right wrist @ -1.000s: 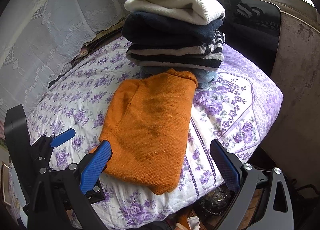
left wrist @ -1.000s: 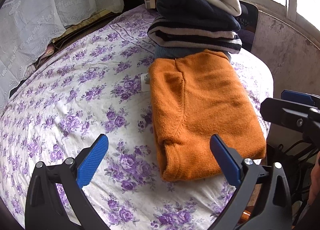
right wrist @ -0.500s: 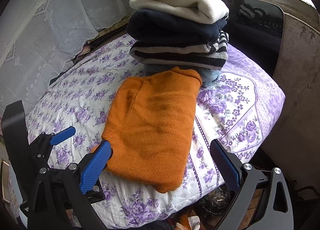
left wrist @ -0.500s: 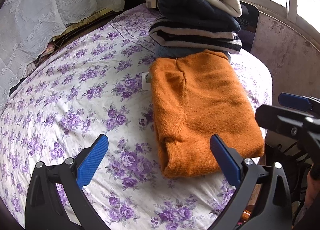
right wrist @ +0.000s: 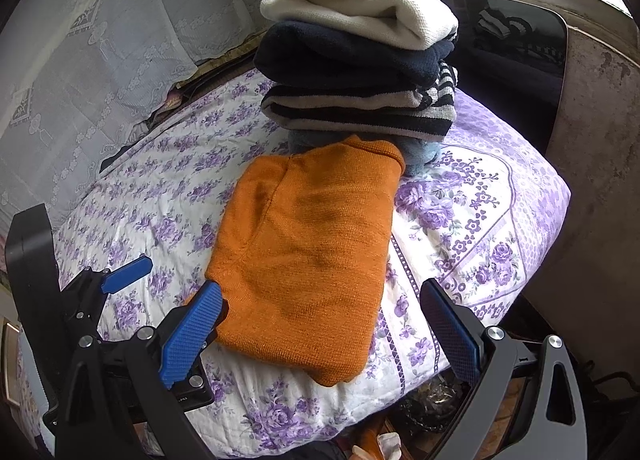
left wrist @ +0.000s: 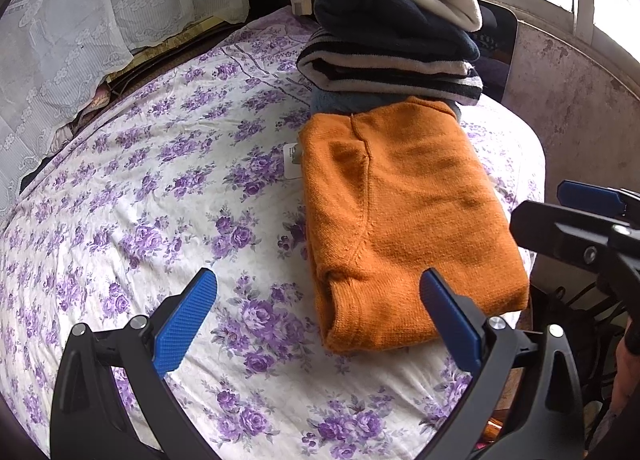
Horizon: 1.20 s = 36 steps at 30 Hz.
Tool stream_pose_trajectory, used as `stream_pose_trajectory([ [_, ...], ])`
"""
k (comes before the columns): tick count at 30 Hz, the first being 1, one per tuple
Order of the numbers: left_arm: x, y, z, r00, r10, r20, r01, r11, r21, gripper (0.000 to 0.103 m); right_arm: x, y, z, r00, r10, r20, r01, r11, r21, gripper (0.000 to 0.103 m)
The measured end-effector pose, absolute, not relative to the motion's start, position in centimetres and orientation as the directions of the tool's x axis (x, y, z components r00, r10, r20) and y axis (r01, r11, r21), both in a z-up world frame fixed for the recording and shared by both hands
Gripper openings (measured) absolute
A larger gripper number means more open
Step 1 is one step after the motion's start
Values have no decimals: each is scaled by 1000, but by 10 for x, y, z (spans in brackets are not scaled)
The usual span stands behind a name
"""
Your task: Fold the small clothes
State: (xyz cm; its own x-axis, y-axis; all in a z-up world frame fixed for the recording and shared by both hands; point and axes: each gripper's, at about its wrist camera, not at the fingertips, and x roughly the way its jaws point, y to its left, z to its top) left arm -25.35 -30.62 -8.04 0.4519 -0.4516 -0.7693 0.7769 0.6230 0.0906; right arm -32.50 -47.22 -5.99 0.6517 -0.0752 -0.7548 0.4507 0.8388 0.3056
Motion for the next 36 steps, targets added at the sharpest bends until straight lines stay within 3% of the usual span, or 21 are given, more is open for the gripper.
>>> stream_pose_trajectory([
  [36, -255, -300, -90, 435, -436, -788, 792, 601, 105, 99, -324, -474, -61, 656, -66, -752, 445, 839, 314, 100],
])
